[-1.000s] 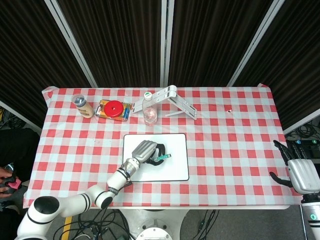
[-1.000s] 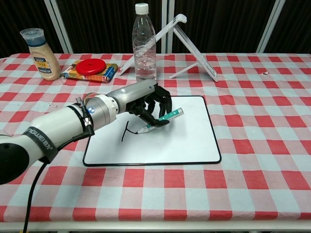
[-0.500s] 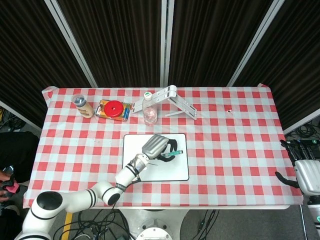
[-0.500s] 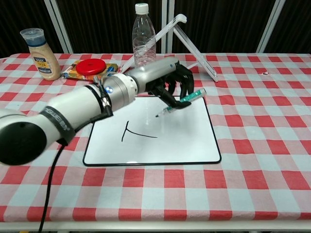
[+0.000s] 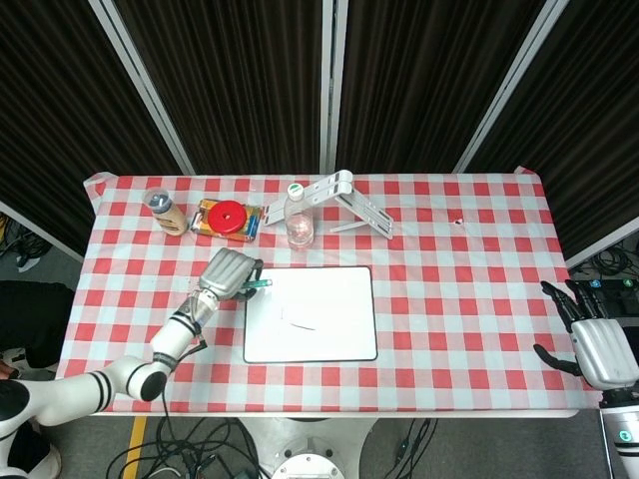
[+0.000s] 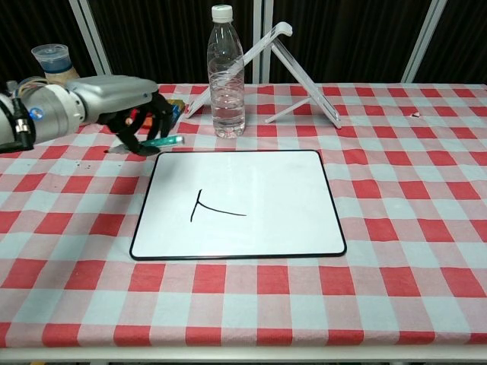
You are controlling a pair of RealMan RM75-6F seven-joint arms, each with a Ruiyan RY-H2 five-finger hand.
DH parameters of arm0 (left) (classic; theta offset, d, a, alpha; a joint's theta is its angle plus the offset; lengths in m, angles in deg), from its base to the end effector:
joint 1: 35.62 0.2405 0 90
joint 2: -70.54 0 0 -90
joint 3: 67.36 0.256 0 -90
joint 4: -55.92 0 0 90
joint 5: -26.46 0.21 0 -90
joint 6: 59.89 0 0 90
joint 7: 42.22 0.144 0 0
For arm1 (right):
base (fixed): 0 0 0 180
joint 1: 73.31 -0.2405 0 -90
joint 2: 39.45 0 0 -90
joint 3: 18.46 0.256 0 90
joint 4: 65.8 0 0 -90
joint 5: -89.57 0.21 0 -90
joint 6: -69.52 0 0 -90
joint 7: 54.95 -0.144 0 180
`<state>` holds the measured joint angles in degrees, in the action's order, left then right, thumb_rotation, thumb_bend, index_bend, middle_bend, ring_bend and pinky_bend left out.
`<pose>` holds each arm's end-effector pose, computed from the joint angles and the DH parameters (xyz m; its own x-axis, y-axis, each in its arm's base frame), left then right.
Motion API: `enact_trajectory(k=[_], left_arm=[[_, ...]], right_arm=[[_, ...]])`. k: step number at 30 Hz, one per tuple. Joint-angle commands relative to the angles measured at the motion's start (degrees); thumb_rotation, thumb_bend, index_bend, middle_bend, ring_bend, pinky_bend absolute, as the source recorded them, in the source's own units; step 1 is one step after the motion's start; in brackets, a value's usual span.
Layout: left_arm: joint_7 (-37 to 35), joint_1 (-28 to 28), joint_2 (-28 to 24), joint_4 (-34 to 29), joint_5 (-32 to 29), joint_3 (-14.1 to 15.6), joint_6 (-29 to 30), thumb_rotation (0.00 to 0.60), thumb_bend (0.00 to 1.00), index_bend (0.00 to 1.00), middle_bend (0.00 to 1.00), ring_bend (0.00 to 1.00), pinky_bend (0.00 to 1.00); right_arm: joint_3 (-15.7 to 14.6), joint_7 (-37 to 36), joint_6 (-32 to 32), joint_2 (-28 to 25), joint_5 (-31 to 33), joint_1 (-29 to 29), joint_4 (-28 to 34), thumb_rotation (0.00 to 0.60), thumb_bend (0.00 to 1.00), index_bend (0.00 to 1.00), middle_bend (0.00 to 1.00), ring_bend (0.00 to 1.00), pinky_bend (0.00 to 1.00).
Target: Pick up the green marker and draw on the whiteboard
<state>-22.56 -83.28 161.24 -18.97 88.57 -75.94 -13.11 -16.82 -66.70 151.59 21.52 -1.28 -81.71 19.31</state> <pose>-0.1571 0.3717 -0.0323 0.5698 0.2955 0.7668 0.7981 -0.4214 -0.4307 -0.3228 -0.1984 0.1765 0.3876 -0.0538 0.9203 -0.9170 -0.1251 0.3788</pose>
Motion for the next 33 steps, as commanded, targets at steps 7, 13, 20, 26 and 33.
enact_trajectory(k=[7, 13, 20, 26, 33], left_arm=[[18.1, 1.2, -2.3, -3.2, -12.7, 5.1, 3.3, 0.6, 0.43, 0.53, 0.53, 0.61, 0.82], [21.6, 0.3, -2.1, -3.9, -18.3, 5.3, 3.0, 0.6, 0.4, 0.33, 0.38, 0.47, 0.72], [20.6, 3.3, -6.1, -13.3, -18.1, 3.9, 13.2, 0.6, 0.37, 0.13, 0.21, 0.31, 0.57], [6.2, 14.5, -15.3, -20.5, -8.1, 4.4, 27.9, 0.6, 0.35, 0.13, 0.21, 0.31, 0.5], [-9.0, 27.3, -23.7, -21.4, 0.3, 10.0, 36.2, 0.6, 0.26, 0.21, 0.21, 0.27, 0.29]], right_arm=[[-0.2, 0.6, 0.3, 0.0, 0.1, 0.3, 0.7, 0.6, 0.13, 0.0, 0.18, 0.0, 0.01], [-0.3, 0.6, 0.5, -0.2, 0.4, 0.7, 0.7, 0.6, 0.13, 0.0, 0.18, 0.0, 0.01], [-0.4, 0.1, 1.2, -0.5, 0.8, 1.4, 0.5, 0.6, 0.13, 0.0, 0.18, 0.0, 0.01], [-0.1, -0.5, 2.4, -1.0, 1.8, 2.5, 0.1, 0.6, 0.13, 0.0, 0.18, 0.0, 0.01], [-0.1, -0.8, 3.3, 0.0, 1.6, 3.1, 0.0, 0.6, 0.13, 0.0, 0.18, 0.0, 0.01]])
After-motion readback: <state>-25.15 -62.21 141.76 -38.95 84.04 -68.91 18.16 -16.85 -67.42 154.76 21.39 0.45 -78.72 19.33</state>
